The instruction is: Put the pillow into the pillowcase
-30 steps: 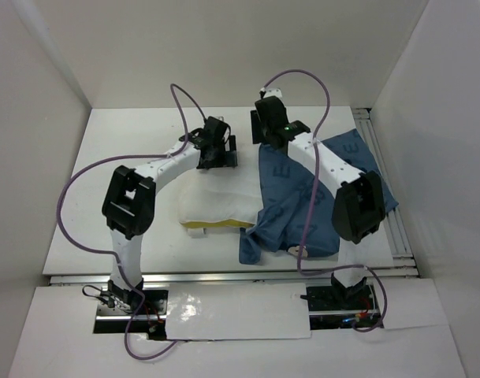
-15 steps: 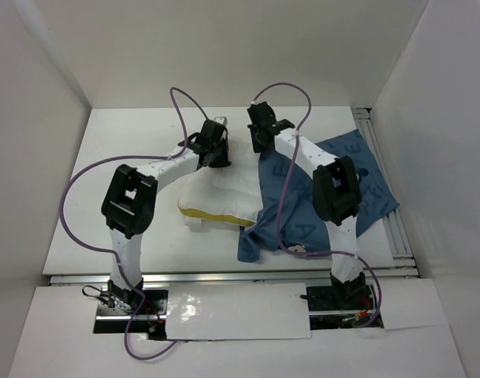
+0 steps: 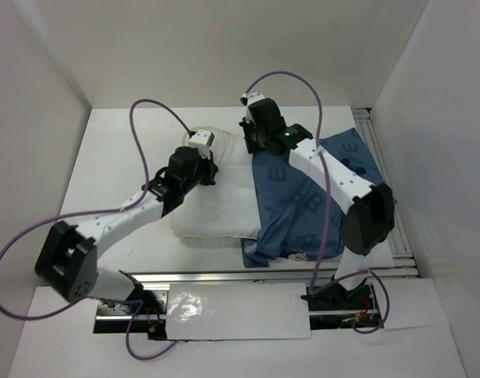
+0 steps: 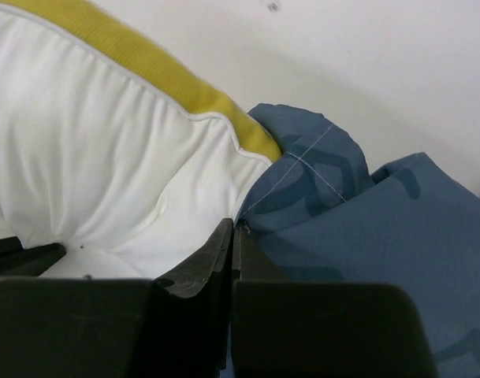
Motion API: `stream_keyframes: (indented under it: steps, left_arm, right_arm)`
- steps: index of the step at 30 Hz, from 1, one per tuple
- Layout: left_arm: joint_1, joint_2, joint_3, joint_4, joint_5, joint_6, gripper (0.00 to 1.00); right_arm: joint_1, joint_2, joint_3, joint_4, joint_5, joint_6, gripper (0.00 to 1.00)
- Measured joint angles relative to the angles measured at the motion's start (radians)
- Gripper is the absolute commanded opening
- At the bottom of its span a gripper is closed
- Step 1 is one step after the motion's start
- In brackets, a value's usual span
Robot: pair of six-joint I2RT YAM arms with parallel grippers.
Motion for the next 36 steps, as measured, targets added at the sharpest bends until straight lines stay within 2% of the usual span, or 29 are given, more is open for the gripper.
stream_keyframes:
  steps: [6, 12, 17, 24, 26, 28, 30, 36]
  left_arm:
    - [-0.034, -0.298, -0.108, 0.103, -0.046, 0.080, 0.00]
    - [-0.041, -0.467, -0.146, 0.159, -0.044, 0.145, 0.00]
    - [-0.042, -0.480, -0.146, 0.162, -0.045, 0.155, 0.00]
    - [-0.043, -0.465, -0.159, 0.171, -0.072, 0.135, 0.00]
    - [-0.045, -0.463, -0.170, 0.165, -0.097, 0.103, 0.00]
    - [-0.047, -0.457, -0.180, 0.159, -0.122, 0.068, 0.00]
    - [-0.049, -0.455, -0.199, 0.153, -0.155, 0.024, 0.00]
    - [-0.060, -0.452, -0.262, 0.097, -0.208, -0.085, 0.00]
  right_arm:
    - [0.032, -0.165, -0.042, 0.070, -0.061, -0.018, 0.00]
    - [0.066, -0.233, -0.053, 0.138, -0.126, -0.025, 0.00]
    - [0.073, -0.234, -0.053, 0.153, -0.182, -0.030, 0.07]
    - [0.086, -0.245, -0.089, 0.185, -0.157, -0.022, 0.03]
    - [0.090, -0.254, -0.112, 0.196, -0.139, -0.012, 0.08]
    - [0.092, -0.264, -0.129, 0.197, -0.122, 0.000, 0.08]
    - [0.093, -0.272, -0.143, 0.196, -0.104, 0.020, 0.00]
    - [0.091, -0.283, -0.215, 0.175, -0.070, 0.101, 0.00]
